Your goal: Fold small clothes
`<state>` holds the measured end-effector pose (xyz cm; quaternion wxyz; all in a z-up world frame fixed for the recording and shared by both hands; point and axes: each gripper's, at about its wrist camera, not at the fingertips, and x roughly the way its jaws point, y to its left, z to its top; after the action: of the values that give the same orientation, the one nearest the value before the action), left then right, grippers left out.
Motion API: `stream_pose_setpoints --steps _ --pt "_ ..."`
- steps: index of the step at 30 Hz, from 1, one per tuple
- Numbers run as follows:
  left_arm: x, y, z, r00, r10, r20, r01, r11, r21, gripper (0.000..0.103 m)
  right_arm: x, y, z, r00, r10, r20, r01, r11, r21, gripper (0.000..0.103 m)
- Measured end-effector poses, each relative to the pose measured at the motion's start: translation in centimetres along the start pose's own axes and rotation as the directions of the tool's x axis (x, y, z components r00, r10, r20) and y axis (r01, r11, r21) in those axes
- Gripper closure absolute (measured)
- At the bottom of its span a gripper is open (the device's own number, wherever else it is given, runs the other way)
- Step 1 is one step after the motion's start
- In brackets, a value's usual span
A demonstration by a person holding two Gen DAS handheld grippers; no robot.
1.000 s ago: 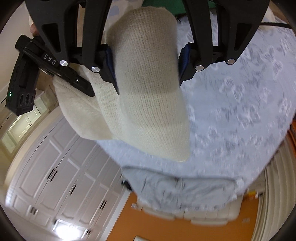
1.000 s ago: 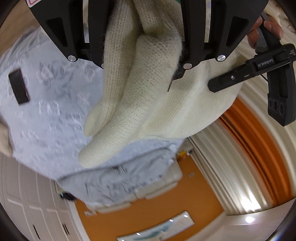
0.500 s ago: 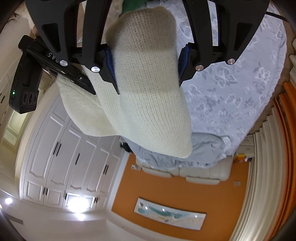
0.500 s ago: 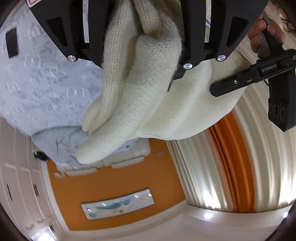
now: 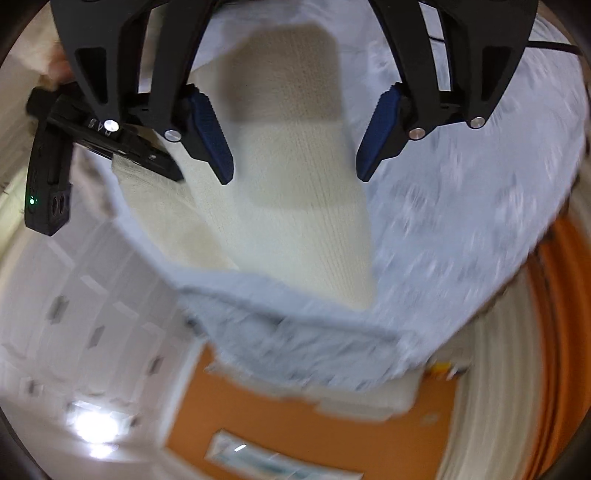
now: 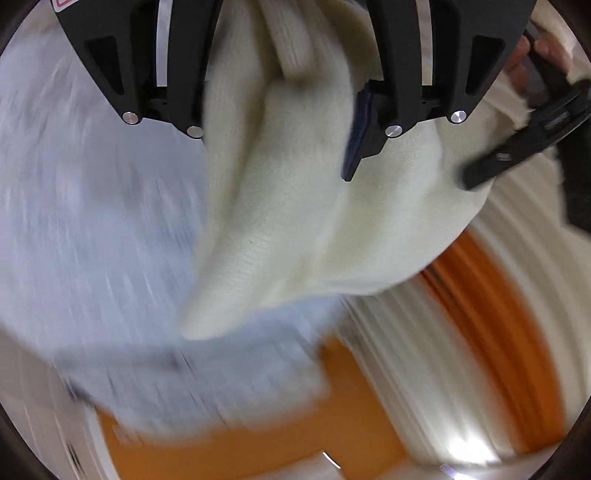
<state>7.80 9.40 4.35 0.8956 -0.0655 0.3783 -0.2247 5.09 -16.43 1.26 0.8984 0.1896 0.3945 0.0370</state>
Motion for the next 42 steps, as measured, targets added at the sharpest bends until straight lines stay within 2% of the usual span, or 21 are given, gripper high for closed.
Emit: stream_pose_setpoints --steps 2,4,7,9,10,11,12,13,16,18,20,21,22,24,26,28,31,33,36,38,42 --pt "4.4 3.3 -3.8 0.985 0.085 -0.153 -0.099 0.992 -0.084 0.038 4.6 -3.9 -3.1 0.983 -0.111 -0.146 0.124 0.989 0.082 0.058" --pt "6.1 6.7 -7.7 0.958 0.060 -0.281 -0.130 0.963 -0.235 0.042 5.0 -6.5 -5.5 0.970 -0.142 -0.199 0.171 0.975 0.138 0.058" --pt "3.3 8.4 -8.8 0.977 0.008 -0.211 -0.084 0.932 -0.352 0.038 2.6 -7.1 -6.2 0.975 -0.135 -0.175 0.159 0.979 0.130 0.058" --pt "2.2 8.2 -8.3 0.982 0.013 -0.190 -0.081 0.931 -0.355 0.035 1.2 -6.6 -5.9 0.981 -0.121 -0.154 0.138 0.984 0.109 0.058" --pt "1.7 7.9 -7.6 0.985 0.014 -0.174 -0.074 0.935 -0.346 0.035 0.8 -6.4 -5.8 0.984 -0.116 -0.135 0.129 0.987 0.096 0.067" --pt "1.5 7.2 -7.0 0.986 0.014 -0.165 -0.069 0.941 -0.331 0.035 0.4 -5.8 -5.6 0.987 -0.104 -0.120 0.114 0.990 0.079 0.089" --pt "1.5 6.5 -6.7 0.987 0.011 -0.160 -0.062 0.947 -0.315 0.035 0.8 -5.0 -5.4 0.988 -0.094 -0.121 0.101 0.994 0.051 0.099" --pt "1.7 5.4 -6.1 0.987 -0.001 -0.159 -0.044 0.959 -0.279 0.034 1.2 -4.3 -5.1 0.986 -0.088 -0.142 0.093 0.995 0.024 0.103" --pt "4.1 2.5 -6.1 0.977 0.006 -0.212 -0.042 0.985 -0.165 0.033 4.3 -2.9 -5.5 0.969 -0.106 -0.222 0.096 0.994 -0.057 0.103" --pt "6.7 1.7 -7.0 0.958 0.064 -0.280 -0.094 0.991 -0.093 0.034 7.9 -3.4 -6.5 0.928 -0.152 -0.340 0.133 0.988 -0.079 0.103" --pt "10.1 1.9 -8.8 0.911 0.145 -0.385 -0.170 0.985 -0.032 0.034 10.7 -4.8 -7.4 0.899 -0.178 -0.401 0.164 0.984 -0.071 0.103" --pt "11.0 2.1 -9.5 0.895 0.160 -0.416 -0.186 0.982 -0.024 0.033 10.6 -4.8 -7.2 0.900 -0.173 -0.400 0.166 0.985 -0.050 0.103" --pt "11.3 2.5 -9.9 0.891 0.155 -0.426 -0.192 0.980 -0.047 0.033 10.2 -4.6 -6.8 0.898 -0.169 -0.406 0.172 0.985 -0.029 0.103" --pt "10.6 2.9 -9.8 0.903 0.132 -0.409 -0.186 0.978 -0.094 0.033 8.2 -3.3 -6.0 0.917 -0.168 -0.363 0.168 0.985 -0.030 0.103" --pt "10.1 2.8 -9.8 0.904 0.139 -0.405 -0.190 0.978 -0.088 0.032 6.4 -1.8 -5.4 0.936 -0.177 -0.305 0.163 0.984 -0.074 0.103" --pt "10.1 2.7 -10.0 0.901 0.150 -0.407 -0.197 0.978 -0.075 0.032 6.9 -1.7 -5.3 0.928 -0.208 -0.309 0.187 0.977 -0.097 0.103" --pt "10.3 2.4 -10.1 0.897 0.159 -0.413 -0.204 0.977 -0.068 0.032 10.7 -3.9 -6.4 0.876 -0.249 -0.414 0.233 0.968 -0.089 0.103" --pt "10.4 2.0 -9.6 0.897 0.177 -0.405 -0.216 0.975 -0.051 0.033 9.9 -3.6 -6.2 0.887 -0.237 -0.396 0.238 0.970 -0.048 0.103" --pt "9.9 1.5 -9.0 0.901 0.216 -0.376 -0.234 0.972 -0.002 0.033 8.0 -1.9 -4.9 0.923 -0.217 -0.317 0.212 0.976 -0.050 0.103" --pt "9.9 1.2 -8.5 0.904 0.225 -0.364 -0.237 0.972 0.012 0.033 7.8 -1.3 -4.1 0.929 -0.237 -0.284 0.226 0.972 -0.072 0.103" --pt "9.9 0.4 -7.7 0.904 0.246 -0.348 -0.250 0.968 0.034 0.033 10.6 -2.8 -4.7 0.891 -0.277 -0.359 0.265 0.961 -0.082 0.103"
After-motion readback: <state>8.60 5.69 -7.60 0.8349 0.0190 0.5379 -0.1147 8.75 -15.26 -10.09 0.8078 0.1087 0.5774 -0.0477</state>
